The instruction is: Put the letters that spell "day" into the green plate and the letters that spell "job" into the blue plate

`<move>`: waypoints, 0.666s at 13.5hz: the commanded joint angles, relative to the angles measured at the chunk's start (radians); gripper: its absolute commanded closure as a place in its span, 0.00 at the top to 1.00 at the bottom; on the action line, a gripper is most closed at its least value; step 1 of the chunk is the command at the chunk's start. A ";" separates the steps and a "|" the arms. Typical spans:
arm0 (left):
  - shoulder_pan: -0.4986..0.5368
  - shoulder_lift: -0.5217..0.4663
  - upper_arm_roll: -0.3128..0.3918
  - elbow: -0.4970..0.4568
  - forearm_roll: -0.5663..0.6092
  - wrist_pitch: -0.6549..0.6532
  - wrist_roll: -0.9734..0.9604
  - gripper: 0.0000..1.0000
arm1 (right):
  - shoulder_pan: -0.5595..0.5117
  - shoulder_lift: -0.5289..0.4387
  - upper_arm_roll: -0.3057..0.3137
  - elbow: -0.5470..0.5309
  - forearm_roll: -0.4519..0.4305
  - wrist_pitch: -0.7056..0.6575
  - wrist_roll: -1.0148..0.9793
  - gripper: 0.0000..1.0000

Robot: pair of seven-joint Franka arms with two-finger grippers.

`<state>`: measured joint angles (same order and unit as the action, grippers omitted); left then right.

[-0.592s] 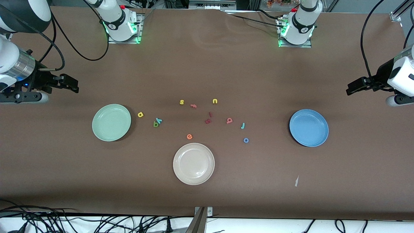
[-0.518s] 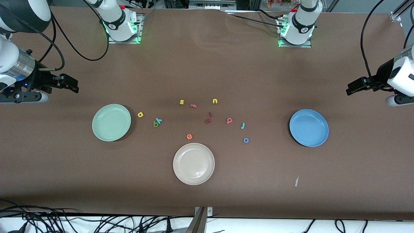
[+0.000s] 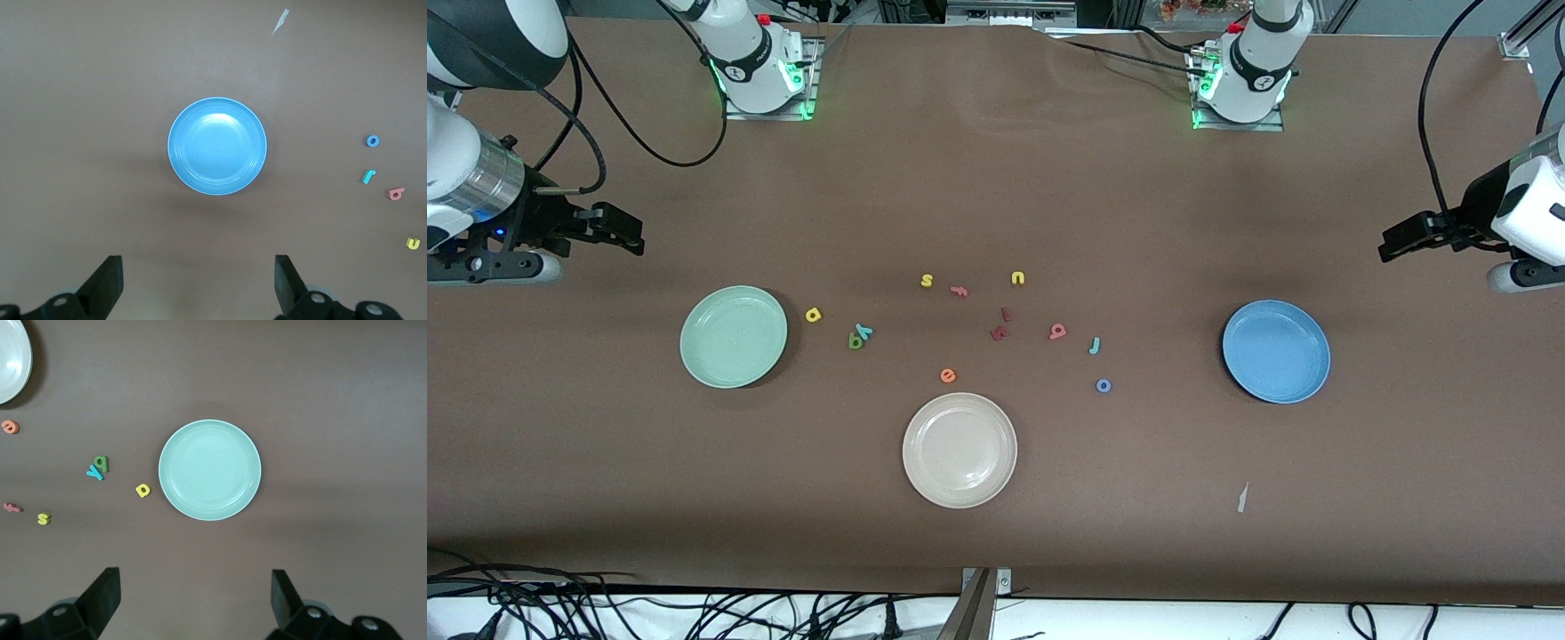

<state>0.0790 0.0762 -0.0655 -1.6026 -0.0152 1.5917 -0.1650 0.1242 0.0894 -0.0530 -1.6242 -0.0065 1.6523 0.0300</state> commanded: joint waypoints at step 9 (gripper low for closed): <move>0.013 -0.007 0.003 -0.011 -0.026 0.014 0.036 1.00 | 0.002 0.003 0.005 0.000 -0.001 -0.012 -0.008 1.00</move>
<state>0.0829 0.0764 -0.0644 -1.6032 -0.0152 1.5917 -0.1621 0.1257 0.0955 -0.0503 -1.6258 -0.0065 1.6515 0.0300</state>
